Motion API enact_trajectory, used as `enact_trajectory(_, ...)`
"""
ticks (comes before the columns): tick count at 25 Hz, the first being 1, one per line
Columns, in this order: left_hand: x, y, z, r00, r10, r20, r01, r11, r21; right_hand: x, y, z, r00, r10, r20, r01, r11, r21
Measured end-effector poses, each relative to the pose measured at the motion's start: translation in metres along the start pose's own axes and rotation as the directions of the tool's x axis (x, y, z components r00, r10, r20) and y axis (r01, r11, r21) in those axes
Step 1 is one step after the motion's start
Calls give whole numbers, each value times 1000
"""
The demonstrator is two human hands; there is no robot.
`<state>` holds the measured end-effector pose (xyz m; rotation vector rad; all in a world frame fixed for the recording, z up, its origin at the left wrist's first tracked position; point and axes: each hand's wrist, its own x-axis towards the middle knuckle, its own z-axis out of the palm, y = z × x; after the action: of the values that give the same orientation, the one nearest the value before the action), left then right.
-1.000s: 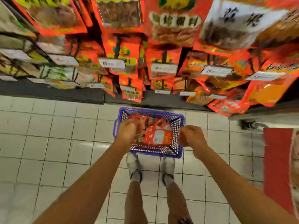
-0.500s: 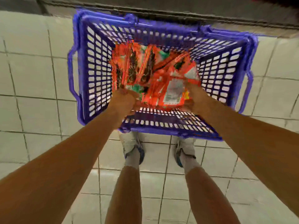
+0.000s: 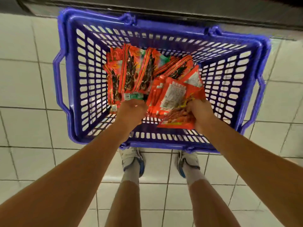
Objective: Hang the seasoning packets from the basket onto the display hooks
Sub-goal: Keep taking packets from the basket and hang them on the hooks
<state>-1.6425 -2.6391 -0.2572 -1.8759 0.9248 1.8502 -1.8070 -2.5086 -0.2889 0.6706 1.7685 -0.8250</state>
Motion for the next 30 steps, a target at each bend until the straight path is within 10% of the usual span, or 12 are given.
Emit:
enact_trajectory(6, -6, 3, 2, 991, -40, 125, 67, 973, -223, -42, 3, 7, 894, 107, 435, -94, 994, -52)
enact_trajectory(11, 13, -7, -29, 986, 136, -96, -150, 975, -162, 27, -26, 32, 983, 151, 103, -153, 988, 11)
enact_trajectory(22, -11, -5, -48, 981, 180, -66, -190, 956, -224, 16, -8, 2, 995, 78, -68, -77, 997, 22)
enact_trajectory(30, -157, 63, -66, 950, 310, -32, -306, 911, -275, -168, -94, -40, 938, -260, 230, 237, 964, 122)
